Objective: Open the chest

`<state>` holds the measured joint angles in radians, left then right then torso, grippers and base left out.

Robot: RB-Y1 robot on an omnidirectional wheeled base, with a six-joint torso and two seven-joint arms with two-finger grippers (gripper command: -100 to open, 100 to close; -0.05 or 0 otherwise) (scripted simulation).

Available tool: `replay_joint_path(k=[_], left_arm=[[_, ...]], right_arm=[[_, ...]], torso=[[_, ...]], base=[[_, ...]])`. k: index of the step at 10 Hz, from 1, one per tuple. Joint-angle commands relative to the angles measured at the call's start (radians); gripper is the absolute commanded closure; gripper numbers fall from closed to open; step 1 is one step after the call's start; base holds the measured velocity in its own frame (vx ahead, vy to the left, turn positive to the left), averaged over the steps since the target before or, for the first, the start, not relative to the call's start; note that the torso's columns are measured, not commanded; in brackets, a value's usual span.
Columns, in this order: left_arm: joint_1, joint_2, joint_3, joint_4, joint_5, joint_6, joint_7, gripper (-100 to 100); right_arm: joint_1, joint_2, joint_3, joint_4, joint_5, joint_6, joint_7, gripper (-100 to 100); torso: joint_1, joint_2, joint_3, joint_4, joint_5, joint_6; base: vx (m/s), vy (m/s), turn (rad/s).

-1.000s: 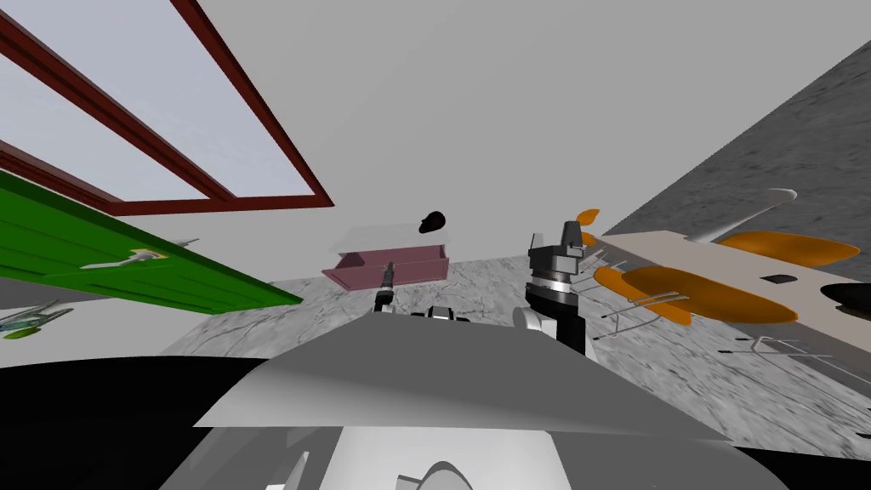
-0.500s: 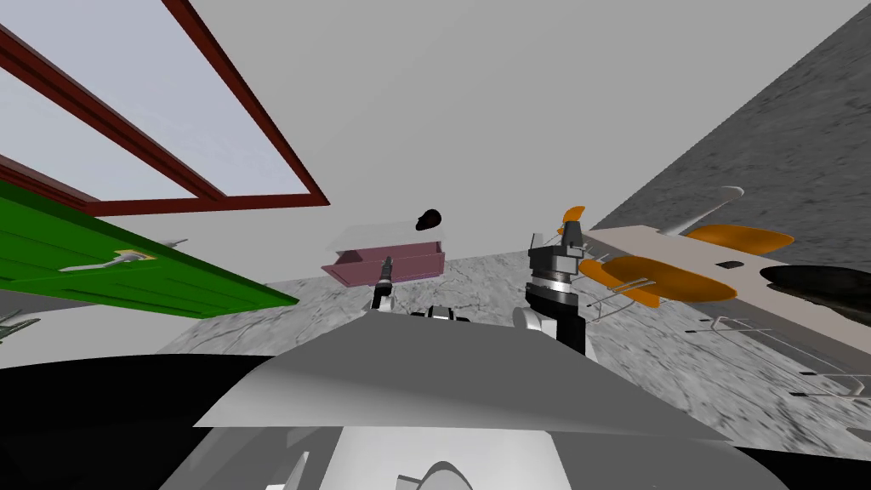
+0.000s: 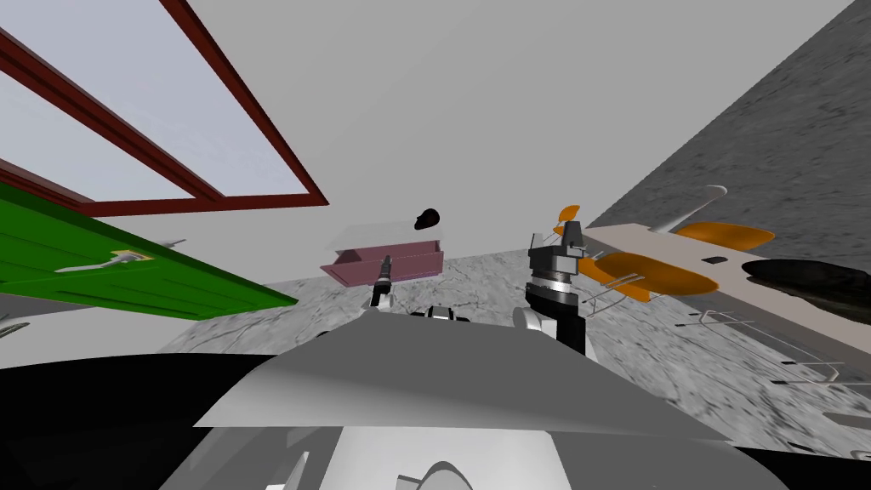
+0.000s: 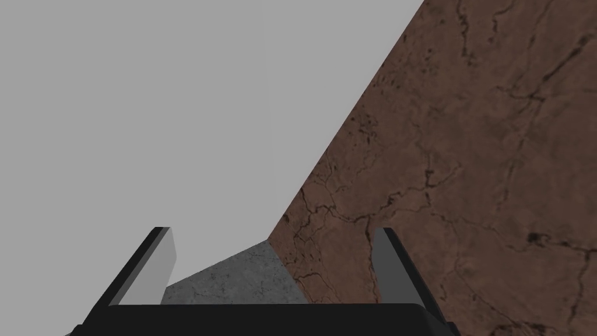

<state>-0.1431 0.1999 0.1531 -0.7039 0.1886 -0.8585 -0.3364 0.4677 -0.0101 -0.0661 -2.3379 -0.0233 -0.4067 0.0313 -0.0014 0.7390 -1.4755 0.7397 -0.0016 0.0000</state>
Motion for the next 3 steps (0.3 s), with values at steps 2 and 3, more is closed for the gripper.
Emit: replay_joint_path(k=[2,3], left_arm=[[0.001,0.0,0.0,0.001,0.0,0.001,0.0,0],[0.001,-0.001,0.0,0.001,0.0,0.001,0.0,0]], right_arm=[[0.0,0.0,0.0,0.0,0.0,0.0,0.0,0],[0.0,0.0,0.0,0.0,0.0,0.0,0.0,0]], torso=[[0.001,0.0,0.0,-0.001,0.001,0.0],[0.001,0.0,0.0,-0.001,0.001,0.0]], base=[[0.0,0.0,0.0],[0.0,0.0,0.0]])
